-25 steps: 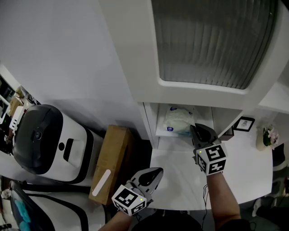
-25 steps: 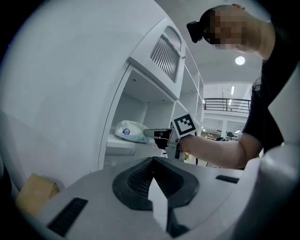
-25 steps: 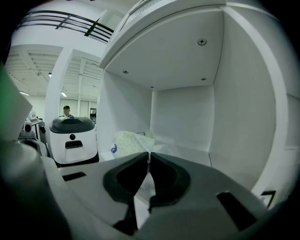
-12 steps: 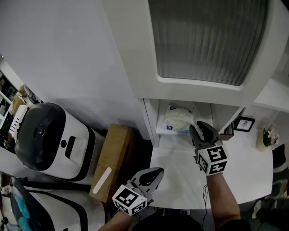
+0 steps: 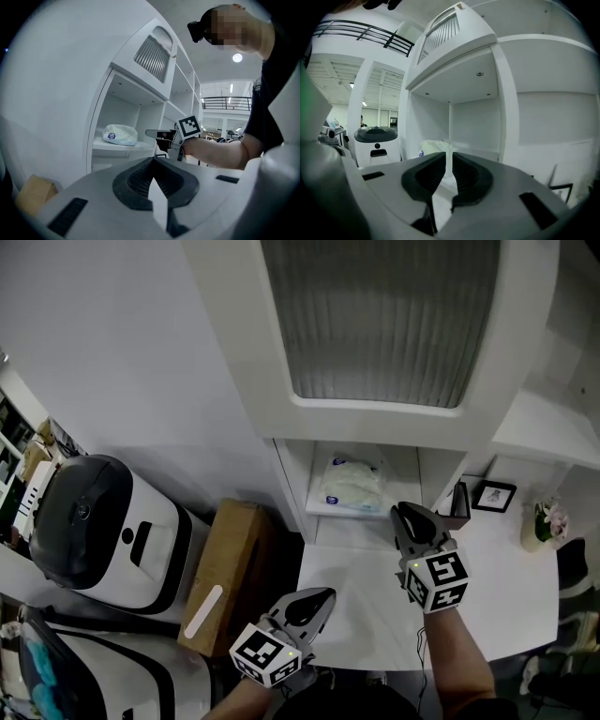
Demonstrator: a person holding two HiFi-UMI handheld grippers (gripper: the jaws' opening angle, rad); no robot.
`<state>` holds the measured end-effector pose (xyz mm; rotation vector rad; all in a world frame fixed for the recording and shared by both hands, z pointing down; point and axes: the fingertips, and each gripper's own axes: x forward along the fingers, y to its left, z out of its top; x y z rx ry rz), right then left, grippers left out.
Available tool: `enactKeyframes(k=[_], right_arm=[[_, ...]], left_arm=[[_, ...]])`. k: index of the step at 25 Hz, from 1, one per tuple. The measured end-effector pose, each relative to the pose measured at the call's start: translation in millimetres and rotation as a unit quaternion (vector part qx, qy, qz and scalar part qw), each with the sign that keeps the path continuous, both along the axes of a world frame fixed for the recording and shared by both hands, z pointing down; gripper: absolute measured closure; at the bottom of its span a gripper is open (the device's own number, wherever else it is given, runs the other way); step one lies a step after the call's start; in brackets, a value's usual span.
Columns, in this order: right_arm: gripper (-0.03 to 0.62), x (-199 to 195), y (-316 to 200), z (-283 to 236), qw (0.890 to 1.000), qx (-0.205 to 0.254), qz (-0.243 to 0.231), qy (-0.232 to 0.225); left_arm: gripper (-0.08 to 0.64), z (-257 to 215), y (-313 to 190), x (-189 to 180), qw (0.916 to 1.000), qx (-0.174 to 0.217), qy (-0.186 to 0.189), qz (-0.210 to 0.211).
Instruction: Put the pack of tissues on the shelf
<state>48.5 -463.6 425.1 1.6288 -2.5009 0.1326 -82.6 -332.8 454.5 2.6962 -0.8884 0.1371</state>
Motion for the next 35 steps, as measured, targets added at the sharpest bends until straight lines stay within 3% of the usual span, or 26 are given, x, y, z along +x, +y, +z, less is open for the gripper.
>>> enactKeyframes(k=[14,26,35], right_arm=[[0.583,29.5,71.6,-0.9,0.998,-0.013,-0.048,-0.031],[0.584,55.4,142.9,-10.3,0.993,-0.005,-0.111,-0.032],[0.586,56.6,191.6,-7.5,0.988,-0.010,-0.150,-0.043]], left_arm=[[0.555,-12.6,47.8,48.9,0.9997,0.015,-0.003,-0.020],[0.555,-23.7,110.1,89.2,0.9967,0.032,-0.004,-0.074],[0.555,-22.6,161.9,94.8,0.9932,0.029,-0.013,-0.112]])
